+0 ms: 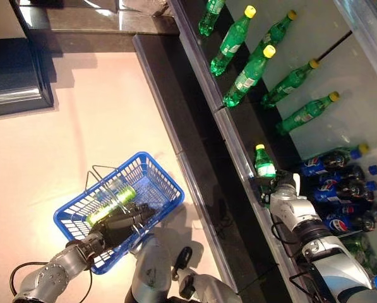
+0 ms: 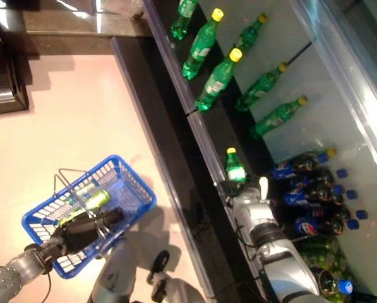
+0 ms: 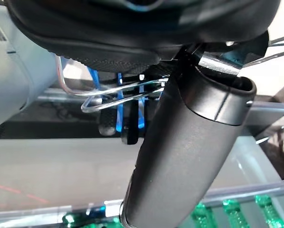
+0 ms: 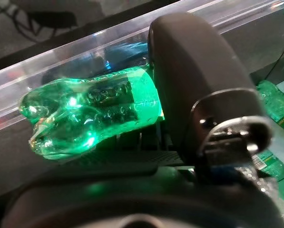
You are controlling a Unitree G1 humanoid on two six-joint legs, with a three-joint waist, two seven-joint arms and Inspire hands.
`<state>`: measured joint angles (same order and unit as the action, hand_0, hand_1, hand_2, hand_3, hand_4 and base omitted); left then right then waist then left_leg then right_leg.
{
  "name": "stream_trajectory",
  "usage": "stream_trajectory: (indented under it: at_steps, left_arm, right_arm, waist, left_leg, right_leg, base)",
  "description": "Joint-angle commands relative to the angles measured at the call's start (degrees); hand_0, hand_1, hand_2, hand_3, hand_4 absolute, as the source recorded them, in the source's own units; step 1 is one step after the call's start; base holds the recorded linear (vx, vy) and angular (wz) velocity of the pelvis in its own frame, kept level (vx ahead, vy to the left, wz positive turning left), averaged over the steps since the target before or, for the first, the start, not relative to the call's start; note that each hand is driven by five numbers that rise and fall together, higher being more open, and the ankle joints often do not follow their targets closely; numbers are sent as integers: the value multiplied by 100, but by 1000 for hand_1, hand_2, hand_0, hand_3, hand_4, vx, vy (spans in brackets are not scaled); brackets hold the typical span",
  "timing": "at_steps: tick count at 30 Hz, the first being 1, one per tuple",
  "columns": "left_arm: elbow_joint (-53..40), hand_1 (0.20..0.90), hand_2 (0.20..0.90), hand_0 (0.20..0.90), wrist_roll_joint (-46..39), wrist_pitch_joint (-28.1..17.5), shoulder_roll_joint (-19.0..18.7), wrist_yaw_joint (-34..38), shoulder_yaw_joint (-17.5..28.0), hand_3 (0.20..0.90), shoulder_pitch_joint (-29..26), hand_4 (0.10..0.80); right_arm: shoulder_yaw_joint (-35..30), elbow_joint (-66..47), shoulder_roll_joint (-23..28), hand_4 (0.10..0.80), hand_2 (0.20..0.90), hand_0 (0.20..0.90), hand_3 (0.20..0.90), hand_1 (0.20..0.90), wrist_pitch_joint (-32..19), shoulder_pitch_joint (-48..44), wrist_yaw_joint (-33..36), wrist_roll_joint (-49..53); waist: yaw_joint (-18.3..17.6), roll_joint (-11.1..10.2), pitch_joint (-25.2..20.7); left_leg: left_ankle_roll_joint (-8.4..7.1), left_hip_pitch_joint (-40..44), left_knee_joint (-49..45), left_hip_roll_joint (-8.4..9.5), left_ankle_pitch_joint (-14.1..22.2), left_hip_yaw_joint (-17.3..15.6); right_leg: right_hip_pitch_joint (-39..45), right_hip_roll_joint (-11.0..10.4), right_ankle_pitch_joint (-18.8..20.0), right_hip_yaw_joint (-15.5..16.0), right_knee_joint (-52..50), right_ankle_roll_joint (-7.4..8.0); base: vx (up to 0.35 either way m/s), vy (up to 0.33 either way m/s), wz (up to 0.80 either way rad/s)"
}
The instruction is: Pick up the drink and place into the basket.
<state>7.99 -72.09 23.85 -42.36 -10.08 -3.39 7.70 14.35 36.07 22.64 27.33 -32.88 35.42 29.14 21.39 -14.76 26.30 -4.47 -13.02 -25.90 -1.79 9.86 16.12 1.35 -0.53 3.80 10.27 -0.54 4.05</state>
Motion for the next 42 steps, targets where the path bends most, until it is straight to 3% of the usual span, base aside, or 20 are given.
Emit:
stream_trajectory:
  at_steps: [1,7,16,23,30,35,42]
  left_arm:
    - [-1705,300,300,300,-398,-210,523,-939,233,200,-157,100]
    - [-1822,300,300,300,-293,-199,759,-934,269,200,34,100]
    - [-2174,300,300,300,-224,-315,1181,-833,226,200,328,100]
    - [-2403,300,300,300,-378,-357,1366,-679,51,200,425,100]
    - [-2642,300,300,300,-287,-241,1659,-884,-378,200,427,100]
    - [-2936,300,300,300,-410,-434,1869,-992,-860,200,286,100]
    - [-3153,300,300,300,-674,-544,2060,-1086,-1417,200,36,100]
  right_arm:
    - [-25,-507,402,100,300,300,200,300,-156,124,127,-487]
    - [-304,-1038,379,100,300,300,200,300,-403,417,265,-769]
    - [-833,-2641,268,100,300,300,200,300,-792,1075,343,-2165]
    - [-1115,-3843,530,100,300,300,200,300,-852,1181,-175,-3036]
    - [-804,-4571,256,100,300,300,200,300,-956,1547,-736,-2674]
    - [-297,-4816,-145,100,300,300,200,300,-1209,1898,-901,-2449]
    - [256,-4799,-307,100,300,300,200,300,-1327,1992,-1050,-2196]
  waist:
    - [-223,341,-956]
    - [-306,327,-1184]
    - [-499,416,-1429]
    - [-628,557,-1630]
    - [-706,741,-1756]
    - [-781,949,-1808]
    - [-845,1156,-1883]
  left_leg:
    - [865,1632,2975,218,-1118,-212]
    - [861,1737,2976,215,-1176,-196]
    - [865,1967,3023,197,-1227,-212]
    - [848,2093,3018,216,-1239,-228]
    - [817,2145,2975,253,-1246,-228]
    - [793,2122,2906,296,-1250,-247]
    - [744,2071,2841,343,-1262,-278]
  right_leg:
    - [-62,189,-127,52,-579,230]
    - [35,202,-95,18,-536,205]
    - [273,204,-148,-35,-505,167]
    - [442,172,-241,-55,-530,129]
    - [579,93,-351,-36,-591,90]
    - [612,9,-450,-3,-676,66]
    - [612,-113,-540,104,-752,68]
  base:
    - [0,0,0]
    - [-17,7,-2]
    - [-51,34,-5]
    - [-27,62,-8]
    - [-18,87,2]
    - [-25,110,3]
    - [-18,109,3]
